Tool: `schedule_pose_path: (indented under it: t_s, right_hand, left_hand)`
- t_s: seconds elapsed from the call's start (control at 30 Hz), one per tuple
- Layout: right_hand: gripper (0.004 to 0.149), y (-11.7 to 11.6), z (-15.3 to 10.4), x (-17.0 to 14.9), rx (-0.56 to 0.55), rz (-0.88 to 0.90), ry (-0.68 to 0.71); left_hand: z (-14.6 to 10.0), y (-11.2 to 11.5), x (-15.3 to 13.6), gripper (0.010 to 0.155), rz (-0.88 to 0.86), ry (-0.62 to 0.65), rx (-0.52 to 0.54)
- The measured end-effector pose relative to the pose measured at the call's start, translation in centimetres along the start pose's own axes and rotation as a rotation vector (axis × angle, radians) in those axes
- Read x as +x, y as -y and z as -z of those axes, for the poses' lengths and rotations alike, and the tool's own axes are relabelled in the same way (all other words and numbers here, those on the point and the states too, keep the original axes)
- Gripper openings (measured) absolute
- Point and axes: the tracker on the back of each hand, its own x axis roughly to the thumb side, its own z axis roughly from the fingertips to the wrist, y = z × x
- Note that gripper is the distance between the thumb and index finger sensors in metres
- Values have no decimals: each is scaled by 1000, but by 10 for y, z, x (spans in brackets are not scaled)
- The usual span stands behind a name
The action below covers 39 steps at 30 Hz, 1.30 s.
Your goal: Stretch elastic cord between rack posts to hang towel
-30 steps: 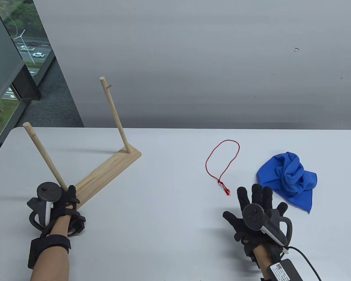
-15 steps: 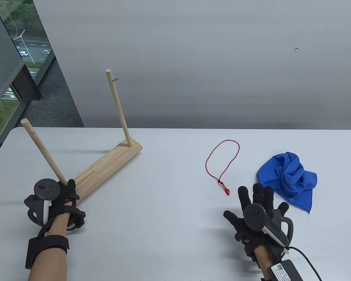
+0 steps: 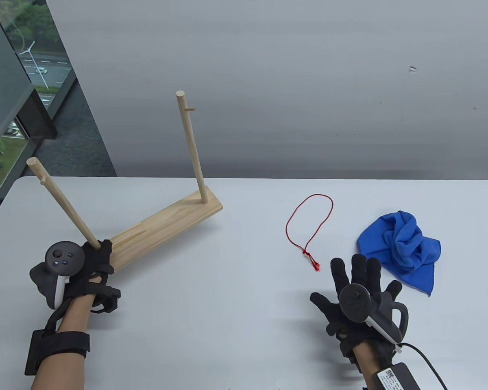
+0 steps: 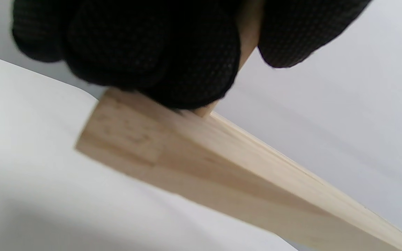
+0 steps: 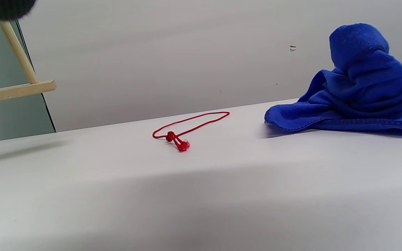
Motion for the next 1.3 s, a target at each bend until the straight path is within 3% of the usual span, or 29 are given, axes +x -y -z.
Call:
schedule_pose_path:
  t_s: [0.53,0.83,1.3]
  right_hand:
    - [90,1,-1,-2,-10,17,0]
    - [90,2,-2,-4,-7,24,3]
    - [89,2,-3,-6,-2,35,-1]
  left_hand:
    - [-13,21,53,48,-71,234,-144]
    - [-26,56,75,48,-95,313,-259]
    - [-48,108,83,48,-99,342,-387]
